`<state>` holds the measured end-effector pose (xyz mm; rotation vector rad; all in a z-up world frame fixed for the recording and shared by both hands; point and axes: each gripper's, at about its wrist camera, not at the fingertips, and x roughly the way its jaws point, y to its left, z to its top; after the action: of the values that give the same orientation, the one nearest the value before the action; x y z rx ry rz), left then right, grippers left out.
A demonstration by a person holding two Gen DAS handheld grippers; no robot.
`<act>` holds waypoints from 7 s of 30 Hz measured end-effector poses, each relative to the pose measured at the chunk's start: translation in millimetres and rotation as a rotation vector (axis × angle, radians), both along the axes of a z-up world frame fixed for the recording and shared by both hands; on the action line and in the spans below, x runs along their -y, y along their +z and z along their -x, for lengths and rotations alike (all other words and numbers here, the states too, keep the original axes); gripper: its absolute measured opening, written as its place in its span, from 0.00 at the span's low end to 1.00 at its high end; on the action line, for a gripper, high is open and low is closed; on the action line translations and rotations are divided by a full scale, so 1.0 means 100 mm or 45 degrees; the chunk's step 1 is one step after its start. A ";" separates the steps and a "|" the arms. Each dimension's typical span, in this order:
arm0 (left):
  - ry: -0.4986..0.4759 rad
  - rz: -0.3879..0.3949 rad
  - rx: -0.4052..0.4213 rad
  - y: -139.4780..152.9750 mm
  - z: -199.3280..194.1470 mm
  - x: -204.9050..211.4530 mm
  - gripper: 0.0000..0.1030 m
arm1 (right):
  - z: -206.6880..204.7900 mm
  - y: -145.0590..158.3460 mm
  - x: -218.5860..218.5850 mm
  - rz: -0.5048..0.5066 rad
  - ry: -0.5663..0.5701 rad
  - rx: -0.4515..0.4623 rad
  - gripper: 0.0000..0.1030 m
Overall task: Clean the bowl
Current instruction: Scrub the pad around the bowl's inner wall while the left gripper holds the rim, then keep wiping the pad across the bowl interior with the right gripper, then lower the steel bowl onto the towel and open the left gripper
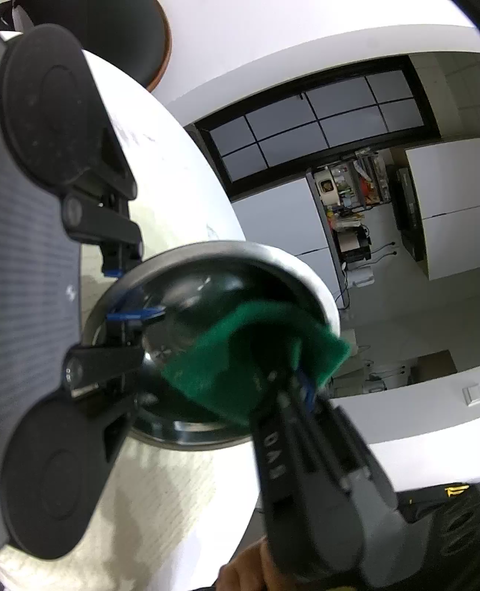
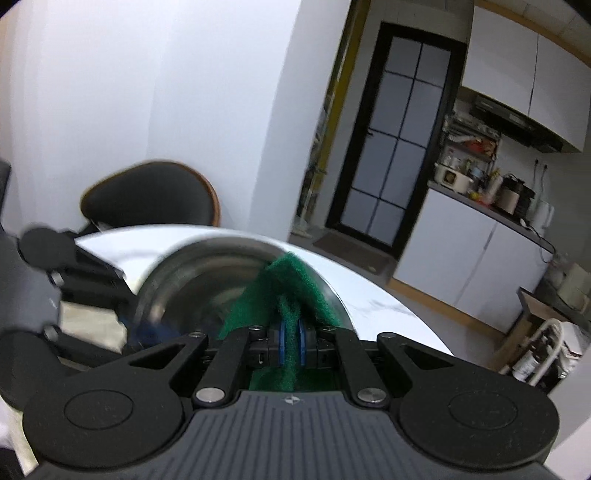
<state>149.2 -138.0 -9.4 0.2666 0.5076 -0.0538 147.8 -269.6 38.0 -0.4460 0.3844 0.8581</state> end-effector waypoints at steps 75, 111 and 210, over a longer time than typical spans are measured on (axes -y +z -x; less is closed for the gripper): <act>-0.027 0.072 0.039 0.10 -0.03 -0.32 0.16 | 0.06 -0.42 -0.44 0.220 0.089 -0.137 0.08; -0.092 0.051 0.069 0.07 -0.12 -0.30 0.16 | 0.03 -0.20 -0.56 -0.004 0.165 -0.052 0.08; -0.002 0.120 0.069 0.34 0.05 -0.57 0.71 | 0.08 0.16 0.43 -0.093 0.009 0.056 0.08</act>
<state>144.5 -80.5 25.0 0.1756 0.4501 -0.0716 139.5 -312.2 53.7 -0.3979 0.3100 0.8648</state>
